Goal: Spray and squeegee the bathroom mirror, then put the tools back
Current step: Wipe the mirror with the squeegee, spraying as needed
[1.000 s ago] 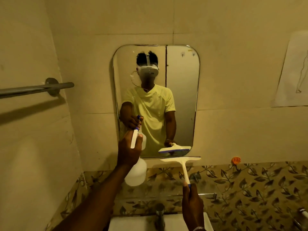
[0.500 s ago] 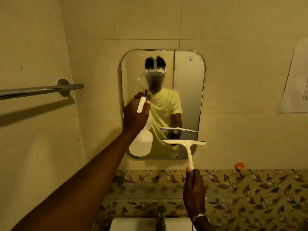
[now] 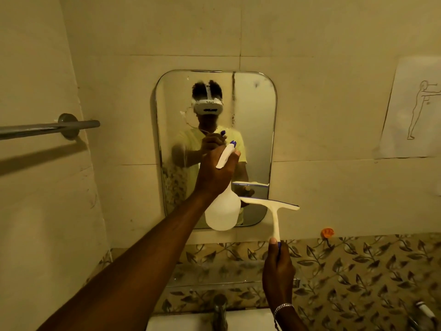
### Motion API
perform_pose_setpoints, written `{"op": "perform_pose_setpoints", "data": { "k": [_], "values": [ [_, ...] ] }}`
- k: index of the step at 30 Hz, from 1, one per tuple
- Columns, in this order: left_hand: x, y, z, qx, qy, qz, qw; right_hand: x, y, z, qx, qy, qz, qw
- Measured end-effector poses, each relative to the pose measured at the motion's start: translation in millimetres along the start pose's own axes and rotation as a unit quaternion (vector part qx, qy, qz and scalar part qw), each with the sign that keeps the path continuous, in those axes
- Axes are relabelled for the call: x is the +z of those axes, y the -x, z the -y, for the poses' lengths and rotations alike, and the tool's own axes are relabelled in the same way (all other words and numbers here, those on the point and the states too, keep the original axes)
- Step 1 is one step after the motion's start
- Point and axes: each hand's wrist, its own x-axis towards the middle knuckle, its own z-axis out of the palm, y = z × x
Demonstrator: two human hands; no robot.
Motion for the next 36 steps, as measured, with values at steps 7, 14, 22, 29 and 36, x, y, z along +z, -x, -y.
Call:
{"op": "perform_pose_setpoints", "data": {
  "k": [7,14,22,29,36],
  "values": [
    [-3.3,51.4,31.0,-0.071,-0.028,-0.028,0.997,-5.5,3.0,-12.4,0.014,0.004,-0.002,1.0],
    [-54.0,82.5,66.2,-0.111,-0.141,-0.116,0.977,-0.5,13.9,-21.8,0.029,0.015,0.011,0.999],
    [-51.6,99.8,71.9,-0.074,-0.077,-0.01,0.994,3.9,19.3,-25.9,0.037,0.009,0.019,0.999],
    [13.8,93.4,52.6,-0.048,-0.03,0.035,0.998,-21.2,8.5,-37.9,0.047,0.02,-0.018,0.999],
    [24.6,110.4,58.8,-0.046,-0.043,0.018,0.998,-35.1,2.6,-46.5,0.046,0.042,-0.034,0.997]
  ]
}}
